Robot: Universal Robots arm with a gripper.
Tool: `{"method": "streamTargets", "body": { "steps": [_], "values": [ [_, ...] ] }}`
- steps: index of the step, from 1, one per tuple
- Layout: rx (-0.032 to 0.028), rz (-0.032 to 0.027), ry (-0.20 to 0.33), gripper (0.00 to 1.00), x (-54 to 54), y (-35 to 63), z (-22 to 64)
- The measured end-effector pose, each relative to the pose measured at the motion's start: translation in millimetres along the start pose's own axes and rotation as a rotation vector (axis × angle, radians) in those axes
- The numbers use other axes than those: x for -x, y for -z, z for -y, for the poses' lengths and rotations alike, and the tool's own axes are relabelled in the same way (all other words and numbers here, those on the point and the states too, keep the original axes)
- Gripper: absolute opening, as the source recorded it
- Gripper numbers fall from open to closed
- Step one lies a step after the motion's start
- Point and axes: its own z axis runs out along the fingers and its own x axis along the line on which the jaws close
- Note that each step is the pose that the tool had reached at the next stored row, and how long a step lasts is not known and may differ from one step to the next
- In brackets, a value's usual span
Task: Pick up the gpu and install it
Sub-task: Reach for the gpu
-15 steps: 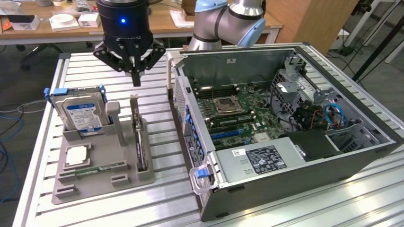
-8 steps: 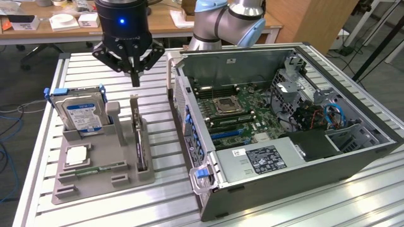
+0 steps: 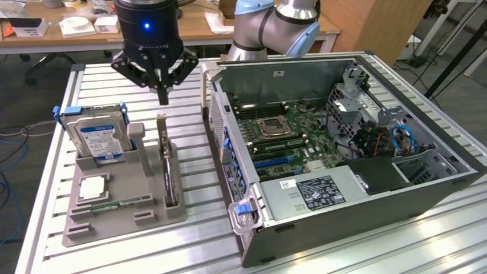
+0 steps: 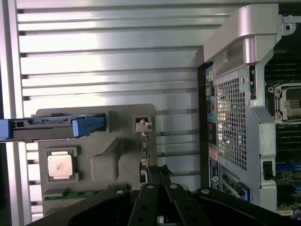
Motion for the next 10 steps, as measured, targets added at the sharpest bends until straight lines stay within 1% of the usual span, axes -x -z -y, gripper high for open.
{"method": "streamTargets", "body": {
  "steps": [10],
  "values": [
    [0.0001,0.0001,0.0,0.11,0.7,0.1,7.2]
  ]
}}
